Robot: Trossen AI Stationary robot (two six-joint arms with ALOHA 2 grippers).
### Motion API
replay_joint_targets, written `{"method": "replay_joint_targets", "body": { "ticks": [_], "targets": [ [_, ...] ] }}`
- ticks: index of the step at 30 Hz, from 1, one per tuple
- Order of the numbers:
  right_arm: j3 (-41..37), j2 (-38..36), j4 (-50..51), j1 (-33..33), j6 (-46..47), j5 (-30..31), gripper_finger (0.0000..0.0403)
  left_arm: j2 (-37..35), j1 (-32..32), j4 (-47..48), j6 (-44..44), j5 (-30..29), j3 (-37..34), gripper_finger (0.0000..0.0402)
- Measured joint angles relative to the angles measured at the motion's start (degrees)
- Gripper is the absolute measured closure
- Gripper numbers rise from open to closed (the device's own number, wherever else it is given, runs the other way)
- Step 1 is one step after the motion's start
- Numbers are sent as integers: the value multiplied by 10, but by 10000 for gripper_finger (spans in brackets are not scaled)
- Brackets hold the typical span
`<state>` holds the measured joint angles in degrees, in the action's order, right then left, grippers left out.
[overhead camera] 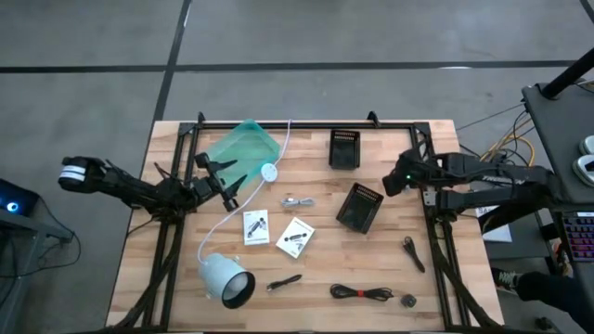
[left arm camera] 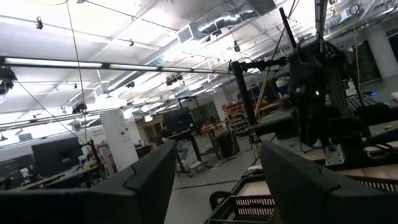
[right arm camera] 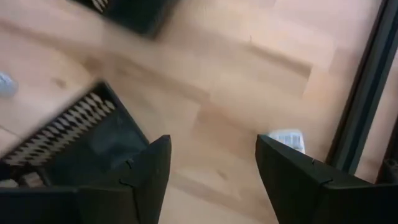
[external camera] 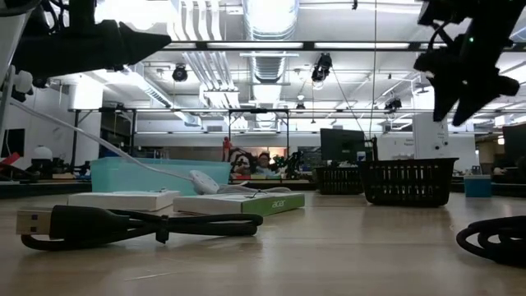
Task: Pick and place items into bin
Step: Put the blue charger adapter into the top black bin
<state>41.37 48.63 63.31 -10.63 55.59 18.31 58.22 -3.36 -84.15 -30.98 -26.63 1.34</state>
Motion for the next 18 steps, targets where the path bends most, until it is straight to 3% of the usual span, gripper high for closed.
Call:
{"method": "replay_joint_targets", "body": {
  "ticks": [4,10,18],
  "targets": [
    [-26,22,0,0,7,-33,184,11,0,-28,0,2,0,185],
    [-42,50,0,-1,12,-33,172,24,0,-29,-26,2,0,185],
    [-42,77,19,-2,31,30,123,47,0,-29,-27,2,17,185]
  ]
}}
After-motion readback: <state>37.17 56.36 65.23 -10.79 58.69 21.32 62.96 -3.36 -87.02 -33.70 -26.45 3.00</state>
